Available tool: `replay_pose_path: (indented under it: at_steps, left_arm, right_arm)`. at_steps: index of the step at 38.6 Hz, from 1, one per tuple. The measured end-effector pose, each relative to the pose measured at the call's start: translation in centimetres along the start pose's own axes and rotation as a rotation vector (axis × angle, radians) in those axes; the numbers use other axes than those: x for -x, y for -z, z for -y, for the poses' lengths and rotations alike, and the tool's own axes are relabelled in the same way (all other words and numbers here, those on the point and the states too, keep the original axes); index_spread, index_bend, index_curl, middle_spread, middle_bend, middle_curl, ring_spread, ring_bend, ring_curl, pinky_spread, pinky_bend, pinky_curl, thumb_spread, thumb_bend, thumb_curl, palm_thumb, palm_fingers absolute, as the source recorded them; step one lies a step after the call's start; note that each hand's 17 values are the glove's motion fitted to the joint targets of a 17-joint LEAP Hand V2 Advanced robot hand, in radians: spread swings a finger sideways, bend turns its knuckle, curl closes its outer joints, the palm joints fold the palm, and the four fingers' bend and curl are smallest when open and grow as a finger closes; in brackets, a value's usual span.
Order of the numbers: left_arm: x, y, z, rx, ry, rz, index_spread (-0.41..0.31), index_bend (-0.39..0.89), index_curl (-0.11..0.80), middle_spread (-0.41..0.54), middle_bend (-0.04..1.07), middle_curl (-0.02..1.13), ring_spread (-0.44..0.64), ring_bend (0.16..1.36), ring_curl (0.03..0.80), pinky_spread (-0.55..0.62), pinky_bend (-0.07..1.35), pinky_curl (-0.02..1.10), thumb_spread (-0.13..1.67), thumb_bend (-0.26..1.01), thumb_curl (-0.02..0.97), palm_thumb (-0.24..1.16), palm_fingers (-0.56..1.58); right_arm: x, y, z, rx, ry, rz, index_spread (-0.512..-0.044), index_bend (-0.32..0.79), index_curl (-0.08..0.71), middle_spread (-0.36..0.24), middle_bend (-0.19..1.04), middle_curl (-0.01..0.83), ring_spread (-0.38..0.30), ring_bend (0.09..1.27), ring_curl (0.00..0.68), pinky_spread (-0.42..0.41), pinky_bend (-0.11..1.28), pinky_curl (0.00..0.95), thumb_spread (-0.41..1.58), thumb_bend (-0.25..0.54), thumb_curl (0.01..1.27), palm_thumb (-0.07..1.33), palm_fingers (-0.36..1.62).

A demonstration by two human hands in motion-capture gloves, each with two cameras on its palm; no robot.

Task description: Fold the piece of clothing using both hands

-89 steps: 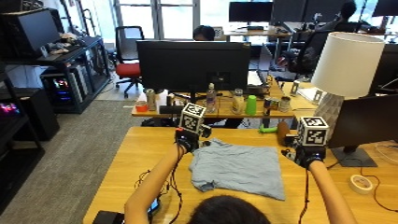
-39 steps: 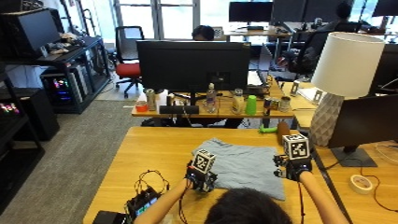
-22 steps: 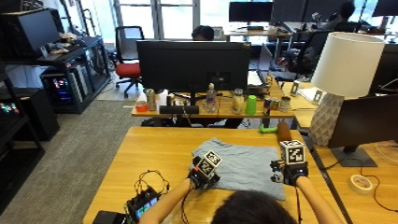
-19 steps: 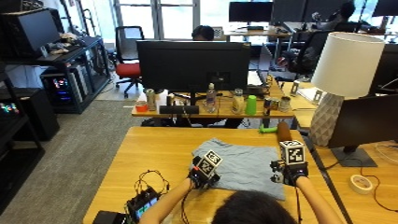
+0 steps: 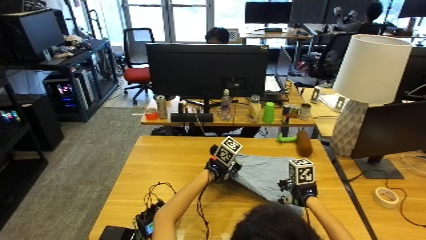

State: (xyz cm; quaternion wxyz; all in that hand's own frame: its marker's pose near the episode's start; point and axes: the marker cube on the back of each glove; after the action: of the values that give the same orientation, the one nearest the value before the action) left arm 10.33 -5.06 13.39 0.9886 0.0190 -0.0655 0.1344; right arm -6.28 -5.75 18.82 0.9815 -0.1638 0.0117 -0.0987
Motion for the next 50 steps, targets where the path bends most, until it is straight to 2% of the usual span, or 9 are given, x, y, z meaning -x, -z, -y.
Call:
replay_pose_path:
  at_steps: [6,10,14,18,24,28,36,43,50]
  left_arm:
    - [0.9,1.7,-0.7,0.058,0.088,0.091,-0.287,0.18,0.451,-0.318,0.41,0.52,-0.36,0.47,0.38,-0.4,0.41,0.37,0.71,0.03,0.625,0.85,1.23]
    - [-0.4,2.0,-0.1,0.013,-0.027,0.004,-0.291,0.18,0.462,-0.322,0.41,0.53,-0.36,0.47,0.388,-0.41,0.4,0.38,0.7,0.01,0.65,0.86,1.22]
    - [-0.2,2.0,0.1,-0.035,-0.037,0.002,-0.294,0.18,0.472,-0.324,0.41,0.53,-0.37,0.46,0.393,-0.4,0.4,0.38,0.69,0.0,0.673,0.87,1.22]
    - [-0.1,1.5,-0.2,-0.003,-0.076,-0.049,-0.296,0.18,0.479,-0.326,0.41,0.54,-0.37,0.46,0.398,-0.4,0.39,0.38,0.68,-0.01,0.692,0.87,1.22]
    - [1.6,0.7,-1.0,0.015,-0.004,0.018,-0.297,0.18,0.489,-0.329,0.41,0.55,-0.37,0.45,0.405,-0.4,0.38,0.39,0.67,-0.02,0.719,0.87,1.22]
    - [2.2,-1.1,-2.4,0.042,-0.012,0.03,-0.301,0.18,0.498,-0.33,0.4,0.55,-0.36,0.45,0.409,-0.4,0.37,0.39,0.66,-0.02,0.737,0.87,1.22]
    - [3.4,-6.0,-3.4,0.26,-0.15,-0.165,-0.306,0.18,0.515,-0.335,0.41,0.56,-0.36,0.45,0.418,-0.39,0.34,0.39,0.65,-0.02,0.767,0.87,1.22]
    - [3.8,-4.3,-6.7,0.344,-0.235,-0.27,-0.308,0.18,0.526,-0.337,0.41,0.57,-0.36,0.45,0.423,-0.38,0.32,0.39,0.64,-0.02,0.79,0.87,1.22]
    - [5.4,-2.1,-3.1,0.2,-0.121,-0.226,-0.315,0.2,0.544,-0.334,0.43,0.58,-0.37,0.46,0.432,-0.38,0.27,0.38,0.61,-0.02,0.818,0.87,1.23]
  right_arm:
    - [1.3,-2.2,2.3,-0.01,-0.013,-0.051,-0.312,0.1,0.177,-0.031,0.26,0.394,-0.009,0.55,0.352,0.142,0.51,0.349,1.19,-0.009,0.25,0.48,0.47]
    - [4.1,-1.7,-0.7,-0.073,-0.085,-0.161,-0.294,0.1,0.181,-0.032,0.26,0.398,-0.019,0.55,0.359,0.136,0.51,0.351,1.16,-0.027,0.25,0.46,0.48]
    - [5.4,-2.5,-1.1,-0.116,-0.05,-0.147,-0.261,0.09,0.176,-0.041,0.27,0.402,-0.037,0.56,0.355,0.125,0.5,0.342,1.15,-0.009,0.26,0.5,0.54]
    - [5.0,-2.7,-0.6,-0.185,-0.049,-0.123,-0.237,0.1,0.187,-0.061,0.28,0.41,-0.091,0.62,0.371,-0.009,0.56,0.354,1.15,0.08,0.31,0.69,0.82]
    - [2.2,-3.0,1.6,-0.215,-0.081,-0.035,-0.242,0.14,0.222,-0.102,0.31,0.438,-0.153,0.63,0.392,-0.194,0.6,0.375,1.06,0.173,0.4,0.94,1.17]
    - [-1.0,-2.6,3.6,-0.26,-0.092,0.017,-0.242,0.16,0.257,-0.121,0.32,0.454,-0.174,0.63,0.414,-0.24,0.6,0.393,1.02,0.183,0.43,1.01,1.22]
    - [-0.8,0.2,-1.6,-0.223,0.004,-0.022,-0.243,0.15,0.293,-0.146,0.35,0.472,-0.2,0.63,0.426,-0.29,0.59,0.398,1.04,0.196,0.45,1.09,1.28]
    - [0.4,4.1,-6.1,-0.187,0.056,-0.069,-0.248,0.15,0.315,-0.158,0.36,0.476,-0.209,0.64,0.431,-0.309,0.6,0.399,1.04,0.172,0.46,1.11,1.3]
    - [-0.8,7.4,-1.4,-0.261,-0.047,-0.184,-0.25,0.16,0.336,-0.166,0.37,0.48,-0.216,0.65,0.433,-0.319,0.59,0.399,1.04,0.147,0.45,1.13,1.31]
